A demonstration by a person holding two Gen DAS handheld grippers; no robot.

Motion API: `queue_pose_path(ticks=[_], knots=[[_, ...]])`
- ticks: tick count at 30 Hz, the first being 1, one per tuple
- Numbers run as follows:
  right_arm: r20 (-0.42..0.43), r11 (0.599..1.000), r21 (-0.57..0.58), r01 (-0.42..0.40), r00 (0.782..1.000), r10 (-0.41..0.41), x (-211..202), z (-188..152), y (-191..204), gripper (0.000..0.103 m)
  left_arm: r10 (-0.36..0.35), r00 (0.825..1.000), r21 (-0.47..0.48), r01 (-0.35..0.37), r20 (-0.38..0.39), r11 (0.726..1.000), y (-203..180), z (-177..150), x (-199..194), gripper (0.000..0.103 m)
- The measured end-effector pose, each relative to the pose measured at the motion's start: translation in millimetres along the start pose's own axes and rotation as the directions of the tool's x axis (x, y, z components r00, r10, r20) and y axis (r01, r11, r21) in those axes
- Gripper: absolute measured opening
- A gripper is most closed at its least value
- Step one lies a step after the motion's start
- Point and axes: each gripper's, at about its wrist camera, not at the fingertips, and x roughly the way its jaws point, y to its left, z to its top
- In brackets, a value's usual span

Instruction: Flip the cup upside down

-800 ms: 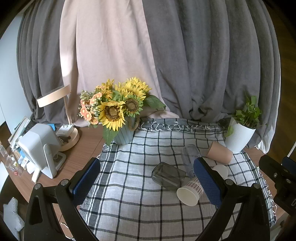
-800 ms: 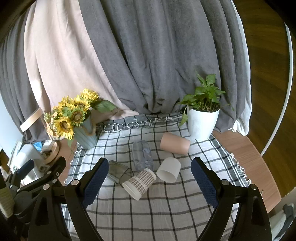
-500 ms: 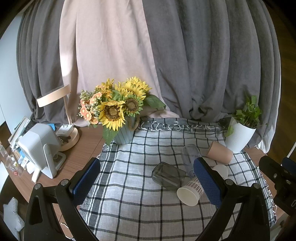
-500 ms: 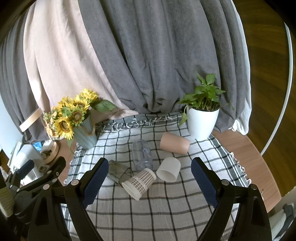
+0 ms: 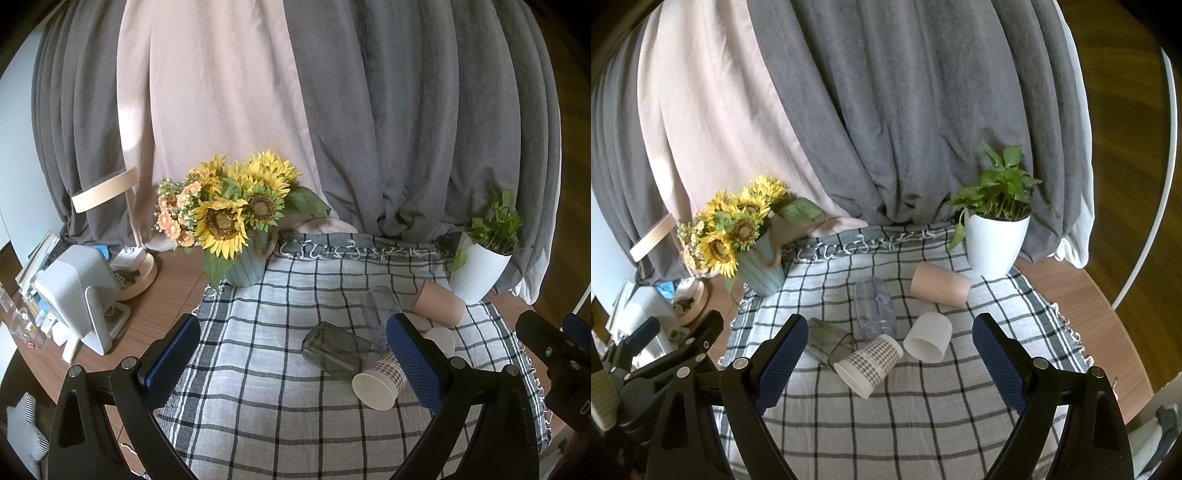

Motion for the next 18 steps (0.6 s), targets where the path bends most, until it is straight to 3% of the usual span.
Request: queue_pose_path(ticks=[13,18], knots=[[-0.014,1.0,0.0,-0.003,1.0,0.003,10,1,-2,0.091,-0.001,1.0,0.002,0.001,-0.007,1.0,-2,-1,4,0.103],[-0.055,1.0,0.009,-0.019,0.998,0.019,27,4,-4,0.091,0.017,0.997,0.002,-0.017,-0.074,1.0,-6,-3,23,0.103]])
